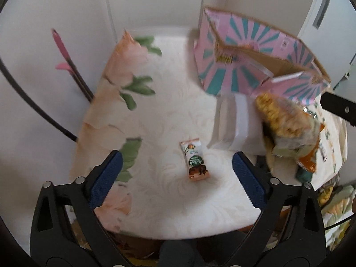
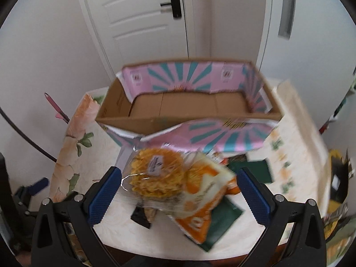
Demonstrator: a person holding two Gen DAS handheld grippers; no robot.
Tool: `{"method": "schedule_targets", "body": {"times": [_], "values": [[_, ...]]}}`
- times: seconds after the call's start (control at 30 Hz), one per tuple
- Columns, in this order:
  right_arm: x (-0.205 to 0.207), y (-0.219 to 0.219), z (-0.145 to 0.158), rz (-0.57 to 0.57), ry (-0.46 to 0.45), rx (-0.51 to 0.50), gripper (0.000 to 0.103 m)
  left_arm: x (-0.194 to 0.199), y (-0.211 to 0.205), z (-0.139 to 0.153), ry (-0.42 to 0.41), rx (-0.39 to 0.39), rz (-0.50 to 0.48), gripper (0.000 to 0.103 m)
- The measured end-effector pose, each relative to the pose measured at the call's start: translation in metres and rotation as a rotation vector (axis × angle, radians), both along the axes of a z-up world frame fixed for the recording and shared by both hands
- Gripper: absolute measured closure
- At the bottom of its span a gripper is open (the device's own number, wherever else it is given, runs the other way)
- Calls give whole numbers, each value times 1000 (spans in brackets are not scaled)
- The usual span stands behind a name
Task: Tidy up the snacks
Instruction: 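Grasp the small chocolate bar packet with the left gripper while the right grasps the waffle bag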
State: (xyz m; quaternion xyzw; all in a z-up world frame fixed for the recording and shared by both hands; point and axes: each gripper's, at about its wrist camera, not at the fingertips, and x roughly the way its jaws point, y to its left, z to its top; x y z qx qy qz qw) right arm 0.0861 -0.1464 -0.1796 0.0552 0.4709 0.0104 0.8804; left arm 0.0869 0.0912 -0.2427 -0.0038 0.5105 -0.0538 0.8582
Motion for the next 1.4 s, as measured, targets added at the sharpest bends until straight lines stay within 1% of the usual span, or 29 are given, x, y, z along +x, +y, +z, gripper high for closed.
{"method": "schedule_targets", "body": {"times": [0.07, 0.13, 0.2, 0.3, 0.5, 0.6, 0.67, 0.73, 0.77, 0.8, 0.87, 0.93, 1.1, 1.2, 1.4], "values": [[6, 8, -15, -26, 29, 21, 0, 3, 0, -17, 30, -13, -20, 14], [9, 15, -25, -38, 46, 29, 0, 5, 0, -27, 48, -24, -36, 20], [13, 20, -34, -47, 60, 19, 0, 6, -1, -36, 54, -30, -56, 21], [19, 26, -46, -54, 77, 8, 0, 8, -4, -43, 46, -26, -83, 23], [22, 28, -58, -77, 87, 2, 0, 10, -13, -48, 38, 1, -124, 32], [24, 28, -59, -80, 85, 0, 0, 9, -19, -49, 39, 30, -138, 39], [24, 28, -58, -78, 81, -6, 0, 8, -23, -48, 37, 51, -158, 52], [25, 28, -57, -78, 82, -10, 0, 8, -25, -47, 40, 48, -170, 58], [26, 27, -56, -76, 83, -9, 0, 8, -26, -46, 42, 46, -173, 64], [28, 28, -56, -74, 85, -8, 0, 9, -27, -46, 44, 46, -175, 68], [31, 27, -57, -68, 92, -5, 0, 11, -27, -45, 55, 49, -176, 78], [36, 27, -59, -60, 107, 4, 0, 13, -23, -44, 72, 40, -171, 81], [46, 27, -64, -50, 147, 9, 0, 15, -19, -44, 90, 26, -164, 82], [54, 28, -70, -35, 171, 23, 0, 19, -14, -45, 95, 12, -154, 82], [62, 35, -77, 8, 203, 7, 0, 21, -8, -39, 82, -18, -129, 82]]}}
